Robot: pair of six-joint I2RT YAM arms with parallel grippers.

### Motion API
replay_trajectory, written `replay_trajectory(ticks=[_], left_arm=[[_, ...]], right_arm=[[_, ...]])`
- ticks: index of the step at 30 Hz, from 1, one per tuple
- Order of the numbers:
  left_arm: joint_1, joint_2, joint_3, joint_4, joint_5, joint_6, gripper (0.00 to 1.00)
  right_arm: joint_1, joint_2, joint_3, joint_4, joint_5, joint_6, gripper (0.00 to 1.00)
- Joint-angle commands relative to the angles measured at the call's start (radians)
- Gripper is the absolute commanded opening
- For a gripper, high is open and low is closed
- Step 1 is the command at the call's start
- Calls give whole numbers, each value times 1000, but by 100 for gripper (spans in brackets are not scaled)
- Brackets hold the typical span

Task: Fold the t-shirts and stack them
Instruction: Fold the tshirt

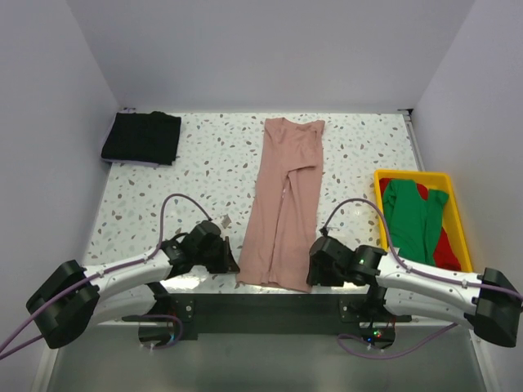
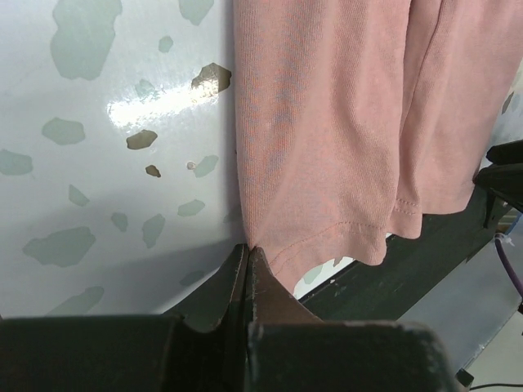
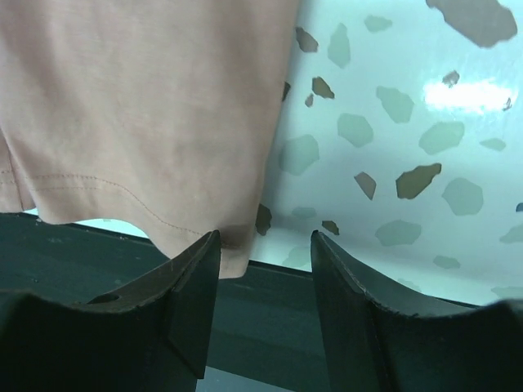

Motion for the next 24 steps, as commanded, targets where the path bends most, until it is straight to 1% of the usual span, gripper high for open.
replay_trajectory(ticks=[1, 13, 17, 20, 21, 23, 24], left_arm=[[-6, -10, -5, -9, 5, -12, 0], [-6, -10, -5, -9, 9, -13, 0], [-6, -5, -5, -8, 13, -16, 0], [-6, -5, -5, -12, 15, -18, 0], [-6, -6, -5, -13, 16, -18, 0], [-6, -8, -4, -17, 21, -20, 0], [-6, -8, -2, -17, 22, -21, 0]], right_arm=[[2, -24, -23, -7, -18, 83, 52], [4, 0, -63, 110, -42, 129, 51], [2, 14, -99, 176, -56, 154, 48], [2, 39, -112, 213, -67, 162, 42], [4, 43, -114, 220, -70, 162, 37], [2, 39, -128, 224, -74, 166, 31], [4, 34, -135, 218, -79, 168, 24]])
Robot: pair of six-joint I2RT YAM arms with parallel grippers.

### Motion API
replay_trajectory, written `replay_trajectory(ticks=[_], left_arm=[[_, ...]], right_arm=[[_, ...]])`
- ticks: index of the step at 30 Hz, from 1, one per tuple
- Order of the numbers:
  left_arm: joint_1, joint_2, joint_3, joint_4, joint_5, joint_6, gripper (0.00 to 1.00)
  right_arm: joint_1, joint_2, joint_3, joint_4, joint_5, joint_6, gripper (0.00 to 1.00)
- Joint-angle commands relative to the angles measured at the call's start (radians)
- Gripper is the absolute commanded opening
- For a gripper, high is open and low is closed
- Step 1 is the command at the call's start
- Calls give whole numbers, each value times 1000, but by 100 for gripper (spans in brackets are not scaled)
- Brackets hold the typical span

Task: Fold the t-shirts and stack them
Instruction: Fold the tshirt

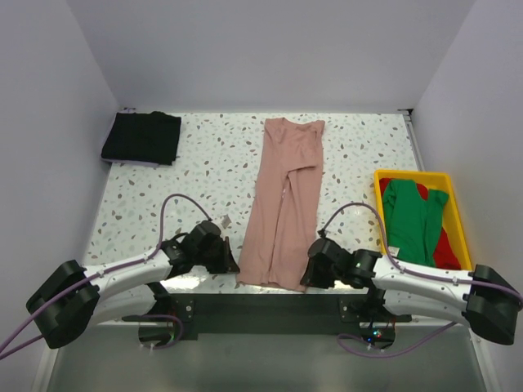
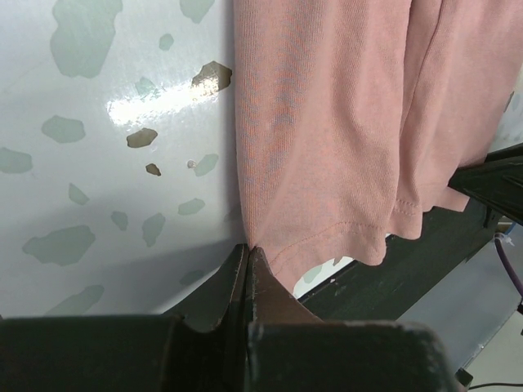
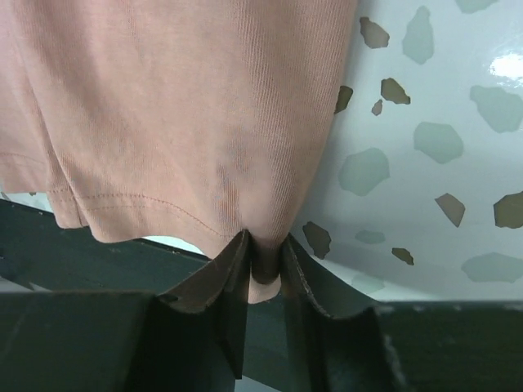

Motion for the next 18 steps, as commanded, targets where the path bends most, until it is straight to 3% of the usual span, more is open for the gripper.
replay_trajectory(ticks=[1, 6, 11, 18], left_arm=[[-6, -8, 1, -16, 26, -17, 0], [-18, -34, 31, -57, 41, -23, 0], [-19, -74, 119, -134, 34, -20, 0], [4, 36, 281, -135, 20, 38, 0]], right_arm=[[4, 2, -47, 2, -4, 24, 21], [4, -77, 5, -150, -7, -16, 2], [2, -133, 137, -277, 37, -86, 1], [-5, 16, 265, -249, 106, -212, 3]])
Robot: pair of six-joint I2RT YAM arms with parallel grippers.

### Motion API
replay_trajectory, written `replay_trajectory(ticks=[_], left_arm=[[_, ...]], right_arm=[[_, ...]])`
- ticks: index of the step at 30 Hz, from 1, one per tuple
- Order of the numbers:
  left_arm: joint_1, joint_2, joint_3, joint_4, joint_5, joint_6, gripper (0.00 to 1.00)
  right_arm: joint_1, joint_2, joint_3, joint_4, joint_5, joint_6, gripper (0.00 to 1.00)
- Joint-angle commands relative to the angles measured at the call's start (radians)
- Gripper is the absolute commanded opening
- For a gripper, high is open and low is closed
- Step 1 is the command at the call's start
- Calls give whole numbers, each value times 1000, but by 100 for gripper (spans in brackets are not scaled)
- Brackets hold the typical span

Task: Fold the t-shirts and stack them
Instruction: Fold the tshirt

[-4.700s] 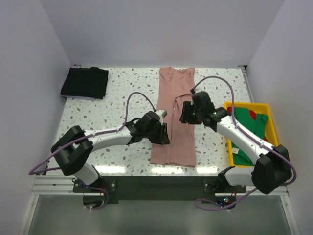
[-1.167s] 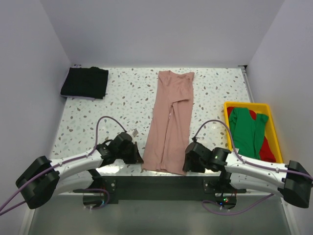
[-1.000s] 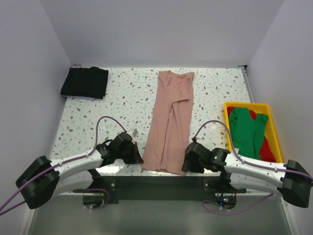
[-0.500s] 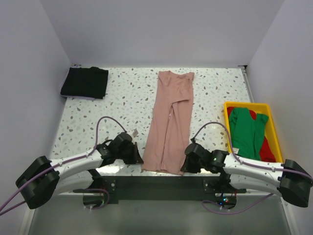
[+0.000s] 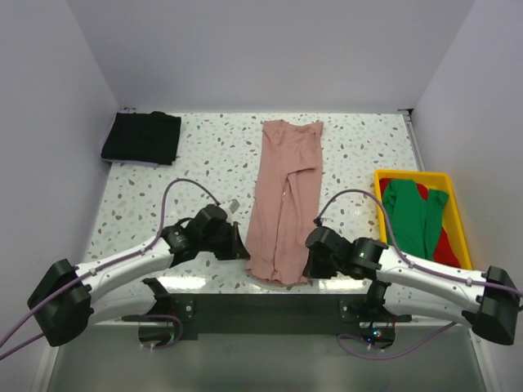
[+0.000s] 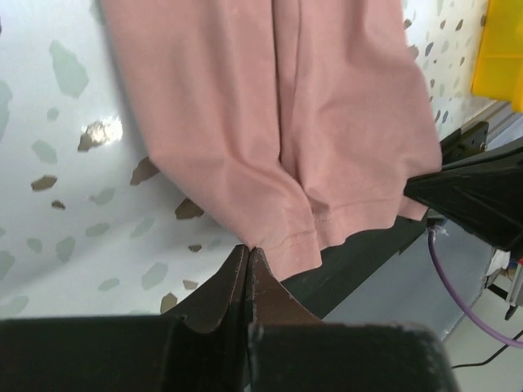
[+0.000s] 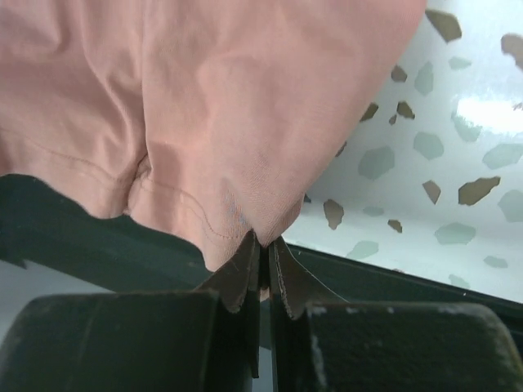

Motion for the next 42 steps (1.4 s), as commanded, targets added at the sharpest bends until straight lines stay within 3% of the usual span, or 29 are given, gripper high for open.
replay_trajectory(ticks=[1, 9, 18, 32, 42], left_arm=[[23, 61, 107, -1, -5, 47, 0], [112, 291, 320, 57, 12, 94, 0], [220, 501, 472, 123, -17, 32, 0], [332, 755, 740, 110, -22, 25, 0], [387, 880, 849, 111, 11, 51, 0]], right_arm=[[-27, 76, 79, -20, 74, -101, 3], [-277, 261, 199, 113, 20, -285, 2], [-497, 425, 282, 268, -70, -356, 1], [-713, 720, 473, 385, -259, -406, 0], [-847, 809, 521, 451, -400, -408, 0]])
